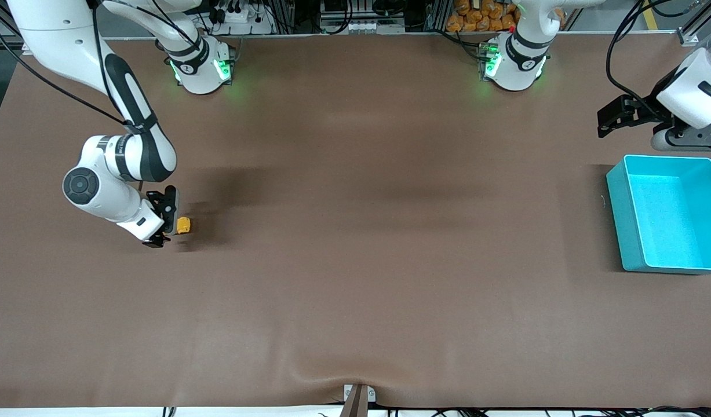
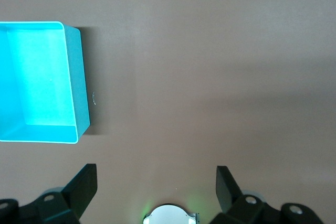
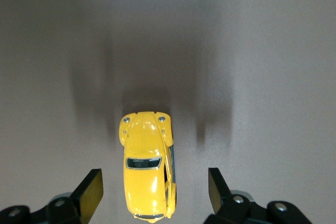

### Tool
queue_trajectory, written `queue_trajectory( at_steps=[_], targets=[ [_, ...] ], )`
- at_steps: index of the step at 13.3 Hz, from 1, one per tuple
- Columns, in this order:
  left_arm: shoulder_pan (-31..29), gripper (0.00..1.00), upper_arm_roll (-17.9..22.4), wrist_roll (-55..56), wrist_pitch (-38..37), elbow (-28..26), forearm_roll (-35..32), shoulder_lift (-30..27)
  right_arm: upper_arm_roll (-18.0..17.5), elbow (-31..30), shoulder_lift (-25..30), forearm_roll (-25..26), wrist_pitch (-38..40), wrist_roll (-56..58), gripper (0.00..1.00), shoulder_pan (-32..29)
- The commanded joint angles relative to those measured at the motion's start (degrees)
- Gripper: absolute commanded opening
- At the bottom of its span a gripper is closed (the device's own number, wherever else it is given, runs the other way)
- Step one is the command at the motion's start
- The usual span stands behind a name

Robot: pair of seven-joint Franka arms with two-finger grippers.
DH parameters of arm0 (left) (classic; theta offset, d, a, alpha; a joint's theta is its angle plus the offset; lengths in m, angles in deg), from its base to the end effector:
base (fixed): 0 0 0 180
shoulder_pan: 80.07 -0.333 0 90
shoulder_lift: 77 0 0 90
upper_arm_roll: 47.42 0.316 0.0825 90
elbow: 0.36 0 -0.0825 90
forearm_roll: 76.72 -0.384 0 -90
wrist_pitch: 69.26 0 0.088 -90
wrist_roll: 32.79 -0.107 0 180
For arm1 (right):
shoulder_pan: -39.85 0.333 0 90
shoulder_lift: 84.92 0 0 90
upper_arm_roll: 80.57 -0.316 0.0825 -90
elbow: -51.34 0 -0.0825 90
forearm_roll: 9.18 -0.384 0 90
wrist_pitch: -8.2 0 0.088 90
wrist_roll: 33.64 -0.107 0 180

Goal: Wind and store yellow beetle car
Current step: 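Close the right gripper around the yellow car's body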

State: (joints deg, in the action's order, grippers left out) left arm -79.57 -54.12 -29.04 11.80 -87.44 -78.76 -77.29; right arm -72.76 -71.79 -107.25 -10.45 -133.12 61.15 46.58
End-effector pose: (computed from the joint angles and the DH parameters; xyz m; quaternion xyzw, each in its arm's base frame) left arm 0.5328 -0.0632 0.6381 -0.9982 0.0282 0.0480 0.0227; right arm 0.5624 -0.0111 0.2133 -0.6868 -0.7258 0.0372 0.0124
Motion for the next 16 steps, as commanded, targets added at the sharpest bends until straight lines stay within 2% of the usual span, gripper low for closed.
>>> queue_trajectory(
  at_steps=[1,4,7,10,13,15,16],
  targets=[
    [-0.68,1.0,0.11,-0.94,-0.55,-0.29,0.98,-0.77,-0.43,-0.44,-0.61,-0.23,-0.89,1.98,0.89,-1.19],
    [-0.68,1.0,0.11,-0.85,-0.55,-0.29,0.9,-0.77,-0.43,-1.41,-0.7,-0.23,-1.67,2.07,0.86,-1.46],
    [-0.68,1.0,0.11,-0.94,-0.55,-0.29,0.98,-0.77,-0.43,-1.5,-1.05,-0.14,-2.2,2.07,0.67,-1.46],
    [-0.68,1.0,0.11,-0.85,-0.55,-0.29,0.9,-0.77,-0.43,-1.5,-1.49,-0.23,-2.29,2.07,0.6,-1.28],
    [-0.68,1.0,0.11,-0.41,-0.55,-0.29,0.9,-0.77,-0.43,-1.5,-1.84,-0.14,-2.29,2.07,0.49,-1.28],
    [-0.68,1.0,0.02,-0.41,-0.55,-0.29,0.9,-0.77,-0.43,-1.41,-1.93,-0.14,-2.47,2.07,0.38,-1.28],
    [-0.6,1.0,0.02,-0.24,-0.55,-0.38,0.9,-0.68,-0.43,-1.5,-2.02,-0.23,-2.99,2.07,0.36,-1.28]
  ],
)
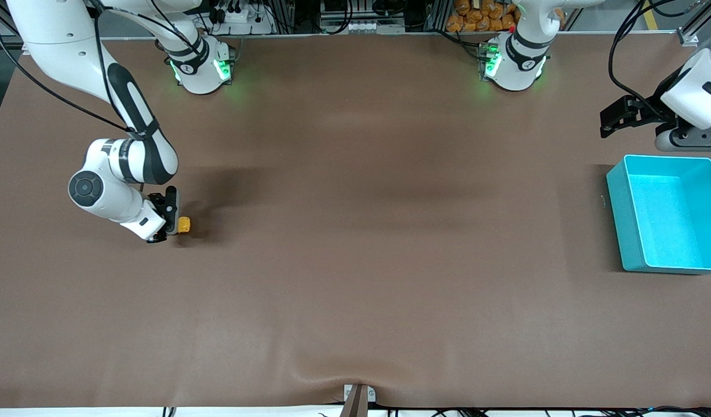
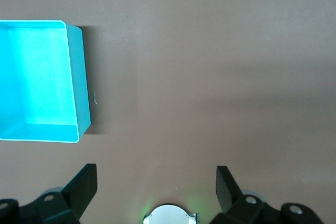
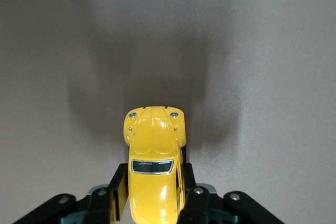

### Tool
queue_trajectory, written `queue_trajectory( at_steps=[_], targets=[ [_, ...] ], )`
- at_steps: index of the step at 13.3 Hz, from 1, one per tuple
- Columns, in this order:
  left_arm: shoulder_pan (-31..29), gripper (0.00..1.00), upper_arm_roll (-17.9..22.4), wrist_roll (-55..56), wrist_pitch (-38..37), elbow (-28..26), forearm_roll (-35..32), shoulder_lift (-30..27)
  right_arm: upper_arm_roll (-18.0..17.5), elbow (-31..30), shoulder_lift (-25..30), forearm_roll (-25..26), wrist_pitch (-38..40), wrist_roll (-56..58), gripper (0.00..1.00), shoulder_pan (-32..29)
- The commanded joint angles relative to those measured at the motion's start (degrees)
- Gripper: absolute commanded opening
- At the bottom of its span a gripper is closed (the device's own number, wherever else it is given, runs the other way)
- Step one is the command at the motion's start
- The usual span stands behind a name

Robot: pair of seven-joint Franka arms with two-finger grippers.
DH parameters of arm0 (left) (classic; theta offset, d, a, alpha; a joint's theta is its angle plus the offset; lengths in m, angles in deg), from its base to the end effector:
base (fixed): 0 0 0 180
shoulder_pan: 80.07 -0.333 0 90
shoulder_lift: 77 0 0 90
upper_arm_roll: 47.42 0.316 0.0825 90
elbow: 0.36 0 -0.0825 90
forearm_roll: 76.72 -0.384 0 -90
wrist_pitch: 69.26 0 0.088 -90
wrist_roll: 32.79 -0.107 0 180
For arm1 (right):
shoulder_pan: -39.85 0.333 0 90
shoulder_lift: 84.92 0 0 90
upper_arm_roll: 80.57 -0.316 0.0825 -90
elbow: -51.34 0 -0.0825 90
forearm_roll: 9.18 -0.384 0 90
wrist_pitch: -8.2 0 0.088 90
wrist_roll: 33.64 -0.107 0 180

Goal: Wind and store yellow beetle car
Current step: 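Close the right gripper around the yellow car's body, then drag the held car backward along the table with the right gripper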

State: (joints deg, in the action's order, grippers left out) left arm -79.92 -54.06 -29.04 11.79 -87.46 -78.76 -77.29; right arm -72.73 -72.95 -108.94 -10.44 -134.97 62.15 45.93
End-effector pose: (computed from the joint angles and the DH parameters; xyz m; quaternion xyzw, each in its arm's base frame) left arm 0.5333 -0.0594 0.6379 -0.9983 0.0246 0.0484 0.0225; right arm 0.5542 -0.0185 0.1923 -0.6842 -0.7277 0.0445 0.0178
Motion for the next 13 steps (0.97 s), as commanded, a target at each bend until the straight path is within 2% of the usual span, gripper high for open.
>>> queue_trajectory(
  at_steps=[1,5,13],
  targets=[
    [-0.24,1.0,-0.04,-0.23,-0.54,-0.36,0.9,-0.68,-0.45,-0.26,-0.68,-0.23,-1.23,1.07,0.36,-0.81],
    [-0.24,1.0,-0.04,-0.23,-0.54,-0.36,0.9,-0.68,-0.45,-0.17,-0.86,-0.14,-1.32,1.16,0.28,-1.52],
    [-0.24,1.0,-0.04,0.03,-0.54,-0.44,0.9,-0.68,-0.45,0.44,-1.12,-0.14,-1.23,2.56,0.26,-5.03]
  ],
)
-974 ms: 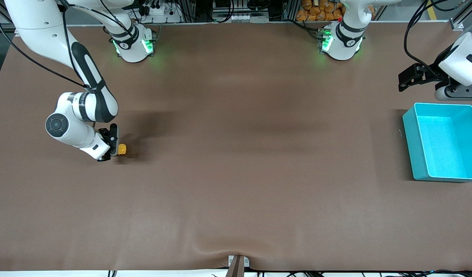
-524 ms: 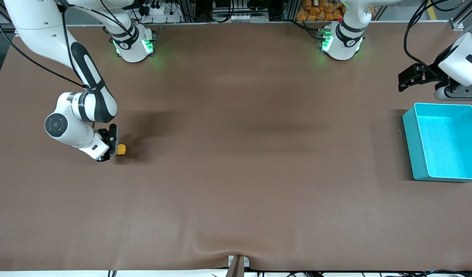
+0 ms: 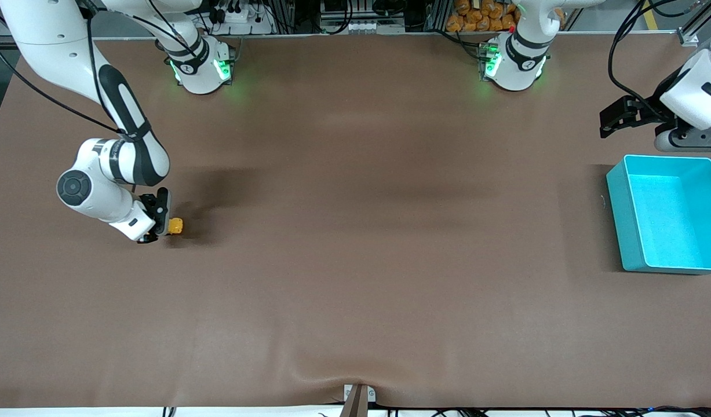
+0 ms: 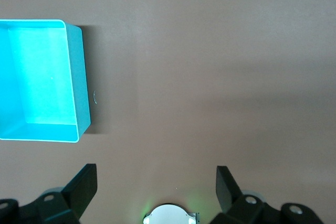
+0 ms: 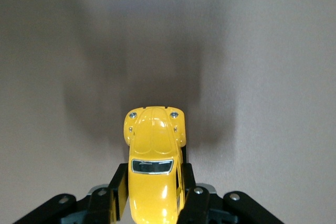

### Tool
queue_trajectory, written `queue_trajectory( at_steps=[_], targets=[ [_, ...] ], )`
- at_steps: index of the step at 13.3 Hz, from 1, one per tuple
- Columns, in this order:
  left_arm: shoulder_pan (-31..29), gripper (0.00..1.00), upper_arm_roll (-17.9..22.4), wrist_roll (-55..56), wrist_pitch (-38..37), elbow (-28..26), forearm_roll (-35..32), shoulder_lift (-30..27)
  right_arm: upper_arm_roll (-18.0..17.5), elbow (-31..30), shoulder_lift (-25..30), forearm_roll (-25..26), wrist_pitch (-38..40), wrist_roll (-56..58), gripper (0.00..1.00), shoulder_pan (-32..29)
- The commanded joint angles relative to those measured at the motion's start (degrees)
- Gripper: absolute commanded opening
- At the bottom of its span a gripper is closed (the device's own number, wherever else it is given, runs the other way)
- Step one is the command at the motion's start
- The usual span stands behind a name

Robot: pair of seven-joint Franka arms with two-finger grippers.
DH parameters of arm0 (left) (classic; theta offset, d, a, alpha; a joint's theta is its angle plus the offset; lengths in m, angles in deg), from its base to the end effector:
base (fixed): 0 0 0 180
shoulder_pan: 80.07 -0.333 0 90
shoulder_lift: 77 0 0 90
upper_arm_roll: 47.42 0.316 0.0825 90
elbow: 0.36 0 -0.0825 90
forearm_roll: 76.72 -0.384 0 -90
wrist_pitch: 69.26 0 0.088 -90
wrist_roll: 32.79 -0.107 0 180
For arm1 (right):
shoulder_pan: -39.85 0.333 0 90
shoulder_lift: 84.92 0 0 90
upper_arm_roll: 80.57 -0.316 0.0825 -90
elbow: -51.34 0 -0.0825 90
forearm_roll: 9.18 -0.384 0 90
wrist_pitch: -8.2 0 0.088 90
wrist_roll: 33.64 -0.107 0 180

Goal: Wind and store yellow beetle car
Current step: 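Drag the held car backward along the table with the right gripper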

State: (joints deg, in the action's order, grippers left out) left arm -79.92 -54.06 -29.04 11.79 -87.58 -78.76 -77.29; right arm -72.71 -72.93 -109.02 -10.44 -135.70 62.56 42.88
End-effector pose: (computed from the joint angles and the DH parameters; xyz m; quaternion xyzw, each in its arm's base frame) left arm 0.5332 -0.0594 0.6370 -0.9982 0.0246 0.0494 0.0226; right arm 0.5538 -0.0483 0.1927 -0.7010 -0.7119 0.0404 0.0145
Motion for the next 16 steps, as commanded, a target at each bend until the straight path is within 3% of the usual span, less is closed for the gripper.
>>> queue_trajectory(
  at_steps=[1,16],
  targets=[
    [-0.16,1.0,-0.13,0.2,-0.54,-0.24,0.9,-0.77,-0.47,0.78,-1.38,-0.14,-0.51,2.67,0.26,-2.68],
    [-0.15,1.0,-0.22,0.38,-0.45,-0.24,0.98,-0.77,-0.47,4.99,-4.9,-0.23,0.11,11.02,0.26,-11.47]
  ],
)
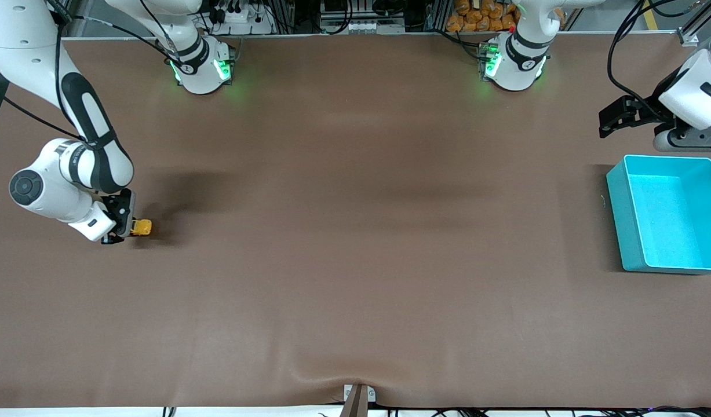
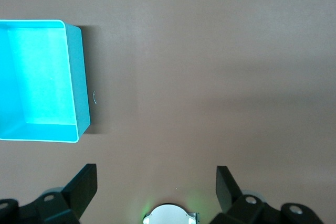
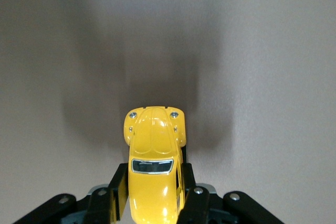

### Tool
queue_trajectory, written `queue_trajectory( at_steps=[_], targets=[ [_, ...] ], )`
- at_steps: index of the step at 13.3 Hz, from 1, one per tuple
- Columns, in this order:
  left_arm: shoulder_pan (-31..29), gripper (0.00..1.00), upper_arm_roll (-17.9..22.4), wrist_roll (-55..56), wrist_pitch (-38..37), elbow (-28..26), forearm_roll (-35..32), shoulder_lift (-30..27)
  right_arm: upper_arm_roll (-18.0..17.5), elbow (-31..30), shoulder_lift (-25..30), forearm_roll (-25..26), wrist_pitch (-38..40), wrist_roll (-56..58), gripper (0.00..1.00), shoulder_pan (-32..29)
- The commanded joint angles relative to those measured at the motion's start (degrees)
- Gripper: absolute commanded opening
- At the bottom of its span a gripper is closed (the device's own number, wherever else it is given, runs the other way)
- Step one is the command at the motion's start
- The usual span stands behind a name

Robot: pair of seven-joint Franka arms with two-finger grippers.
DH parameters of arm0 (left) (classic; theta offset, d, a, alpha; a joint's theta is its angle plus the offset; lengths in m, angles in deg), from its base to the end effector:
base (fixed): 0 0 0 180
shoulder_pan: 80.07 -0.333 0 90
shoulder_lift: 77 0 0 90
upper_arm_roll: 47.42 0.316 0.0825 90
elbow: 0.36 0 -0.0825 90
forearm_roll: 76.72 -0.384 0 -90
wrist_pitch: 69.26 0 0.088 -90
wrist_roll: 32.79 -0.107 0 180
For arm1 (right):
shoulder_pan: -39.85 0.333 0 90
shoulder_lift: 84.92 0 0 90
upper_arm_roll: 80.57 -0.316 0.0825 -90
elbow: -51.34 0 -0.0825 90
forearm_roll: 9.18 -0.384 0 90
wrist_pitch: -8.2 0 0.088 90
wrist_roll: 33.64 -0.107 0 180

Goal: Wind and store yellow beetle car
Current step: 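Drag the held car backward along the table with the right gripper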

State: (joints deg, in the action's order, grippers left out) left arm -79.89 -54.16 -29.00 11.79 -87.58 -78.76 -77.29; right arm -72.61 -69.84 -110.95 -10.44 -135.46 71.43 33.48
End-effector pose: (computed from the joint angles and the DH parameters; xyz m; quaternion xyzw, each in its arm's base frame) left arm 0.5331 -0.0606 0.6370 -0.9982 0.0254 0.0494 0.0227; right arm 0.5540 -0.1423 0.1928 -0.7041 -0.7091 0.0354 0.0124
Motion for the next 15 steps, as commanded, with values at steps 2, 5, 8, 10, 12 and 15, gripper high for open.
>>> queue_trajectory(
  at_steps=[2,5,8,10,12,15],
  targets=[
    [-0.28,1.0,-0.12,0.34,-0.45,-0.24,0.98,-0.77,-0.57,2.34,-3.15,-0.14,-0.13,2.77,0.26,-3.21],
    [-0.28,1.0,-0.12,0.34,-0.45,-0.24,1.07,-0.77,-0.57,3.48,-3.77,-0.14,-0.05,4.7,0.26,-4.35],
    [-0.19,1.0,-0.12,0.34,-0.45,-0.24,0.99,-0.68,-0.57,4.1,-3.86,-0.23,-0.04,5.93,0.26,-5.41],
    [-0.19,1.0,-0.11,0.43,-0.45,-0.24,1.07,-0.68,-0.57,4.28,-3.86,-0.23,0.04,6.63,0.26,-6.02],
    [-0.19,1.0,-0.12,0.43,-0.45,-0.24,1.07,-0.68,-0.57,4.63,-3.94,-0.14,0.04,6.81,0.26,-6.47],
    [-0.19,1.0,-0.12,0.43,-0.45,-0.24,1.07,-0.68,-0.57,6.21,-5.35,-0.23,0.13,8.57,0.26,-8.13]
  ],
)
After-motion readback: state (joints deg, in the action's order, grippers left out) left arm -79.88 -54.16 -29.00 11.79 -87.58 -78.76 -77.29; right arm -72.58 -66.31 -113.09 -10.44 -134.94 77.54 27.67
